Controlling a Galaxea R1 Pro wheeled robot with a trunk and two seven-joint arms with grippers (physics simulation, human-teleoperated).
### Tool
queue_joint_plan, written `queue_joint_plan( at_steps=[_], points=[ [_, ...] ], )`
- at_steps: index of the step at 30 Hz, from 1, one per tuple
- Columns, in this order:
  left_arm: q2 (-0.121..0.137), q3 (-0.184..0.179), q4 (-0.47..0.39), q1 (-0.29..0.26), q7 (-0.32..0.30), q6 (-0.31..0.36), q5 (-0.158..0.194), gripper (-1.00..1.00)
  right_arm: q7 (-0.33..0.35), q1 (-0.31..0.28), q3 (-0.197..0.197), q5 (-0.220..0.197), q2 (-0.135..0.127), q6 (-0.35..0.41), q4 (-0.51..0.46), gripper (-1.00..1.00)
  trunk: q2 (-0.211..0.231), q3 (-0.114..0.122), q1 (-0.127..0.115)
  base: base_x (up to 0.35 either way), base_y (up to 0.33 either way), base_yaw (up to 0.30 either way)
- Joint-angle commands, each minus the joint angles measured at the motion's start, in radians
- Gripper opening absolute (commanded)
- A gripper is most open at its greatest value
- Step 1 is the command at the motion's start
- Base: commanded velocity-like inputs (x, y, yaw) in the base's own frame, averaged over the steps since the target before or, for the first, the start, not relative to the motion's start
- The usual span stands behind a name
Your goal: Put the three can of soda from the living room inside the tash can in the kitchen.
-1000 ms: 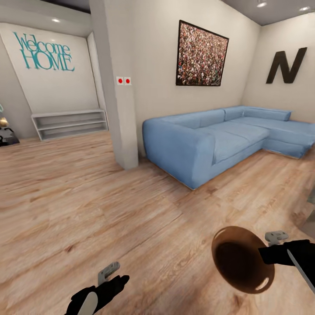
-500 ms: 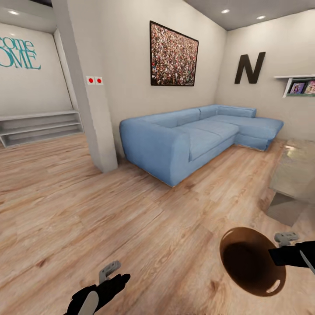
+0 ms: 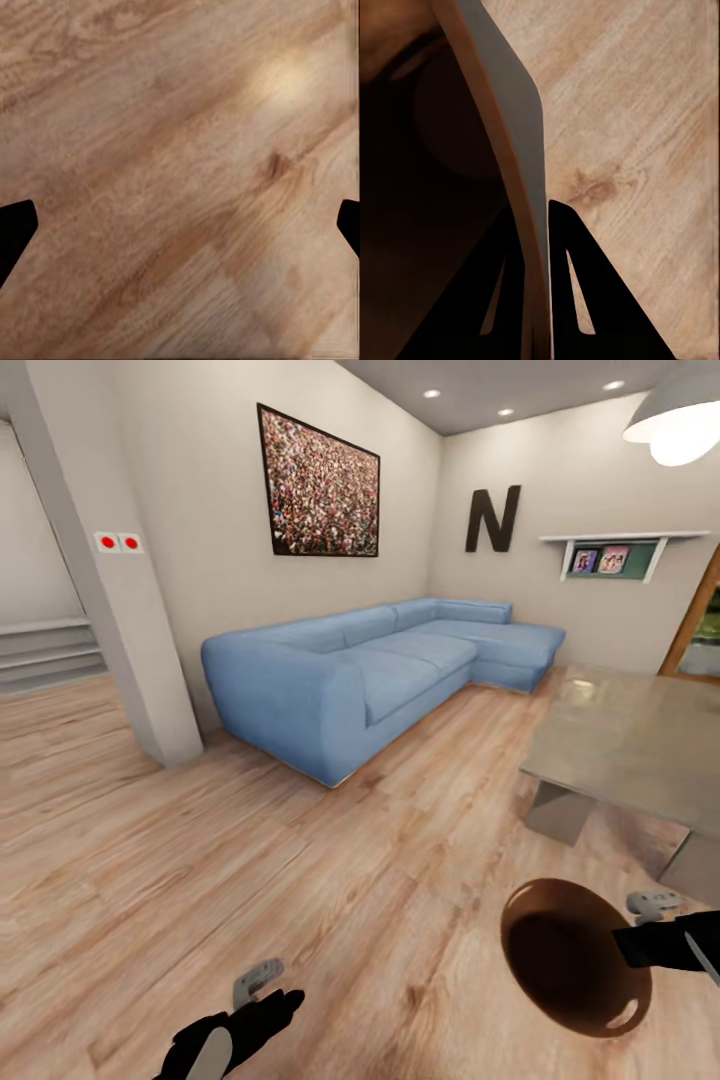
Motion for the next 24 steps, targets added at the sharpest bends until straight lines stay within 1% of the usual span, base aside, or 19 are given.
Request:
queue_joint_plan(
  at_steps=[1,3,4,6,7,8,9,11,12,13,15,16,17,24],
  points=[
    [0.000,0.000,0.000,0.000,0.000,0.000,0.000,1.00,0.004,-0.001,-0.001,-0.004,-0.001,0.001,0.000,-1.00,0.000,0.000,0.000,0.000,-0.299,-0.295],
    [0.000,-0.001,0.000,0.000,0.000,0.000,0.000,1.00,0.007,-0.001,-0.001,-0.005,-0.002,0.002,0.000,-1.00,0.000,0.000,0.000,0.000,-0.299,-0.295],
    [0.000,-0.001,0.000,0.000,0.000,0.000,0.000,1.00,0.023,-0.001,-0.002,-0.005,-0.006,0.003,0.000,-1.00,0.000,0.000,0.000,0.000,-0.299,-0.295],
    [0.000,-0.001,0.001,0.000,0.000,0.000,0.000,1.00,0.083,-0.001,-0.006,-0.005,-0.019,0.004,0.003,-1.00,0.000,0.000,0.000,0.000,-0.299,-0.295],
    [0.000,-0.001,0.001,0.000,0.000,0.000,0.000,1.00,0.142,-0.001,-0.010,-0.005,-0.032,0.004,0.007,-1.00,0.000,0.000,0.000,0.000,-0.299,-0.295],
    [0.000,-0.001,0.001,0.000,0.000,0.000,0.000,1.00,0.173,-0.001,-0.013,-0.004,-0.039,0.004,0.010,-1.00,0.000,0.000,0.000,0.000,-0.299,-0.295],
    [0.000,-0.001,0.001,0.000,0.000,0.000,0.000,1.00,0.227,-0.001,-0.021,-0.002,-0.051,0.003,0.020,-1.00,0.000,0.000,0.000,0.000,-0.299,-0.295],
    [0.000,-0.001,0.001,0.000,0.000,0.000,0.000,1.00,0.263,-0.002,-0.029,0.001,-0.058,0.002,0.038,-1.00,0.000,0.000,0.000,0.000,-0.299,-0.295],
    [0.000,-0.001,0.001,0.000,0.000,0.000,0.000,1.00,0.285,-0.005,-0.035,0.003,-0.063,-0.001,0.068,-1.00,0.000,0.000,0.000,0.000,-0.299,-0.295],
    [0.000,-0.001,0.001,0.000,0.000,0.000,0.000,1.00,0.293,-0.007,-0.038,0.003,-0.065,-0.005,0.085,-1.00,0.000,0.000,0.000,0.000,-0.299,-0.295],
    [0.000,-0.001,0.001,0.000,0.000,0.000,0.000,1.00,0.311,-0.012,-0.043,0.006,-0.070,-0.039,0.139,-1.00,0.000,0.000,0.000,0.000,-0.299,-0.295],
    [0.000,-0.001,0.001,0.000,0.000,0.000,0.000,1.00,0.314,-0.013,-0.044,0.007,-0.071,-0.048,0.147,-1.00,0.000,0.000,0.000,0.000,-0.299,-0.295],
    [0.000,-0.001,0.001,0.000,0.000,0.000,0.000,1.00,0.321,-0.015,-0.045,0.011,-0.074,-0.075,0.171,-1.00,0.000,0.000,0.000,0.000,-0.299,-0.295],
    [0.000,-0.002,0.001,0.000,0.000,0.000,0.000,1.00,0.321,-0.016,-0.047,0.013,-0.076,-0.089,0.182,-1.00,0.000,0.000,0.000,0.000,-0.299,-0.295]
  ],
)
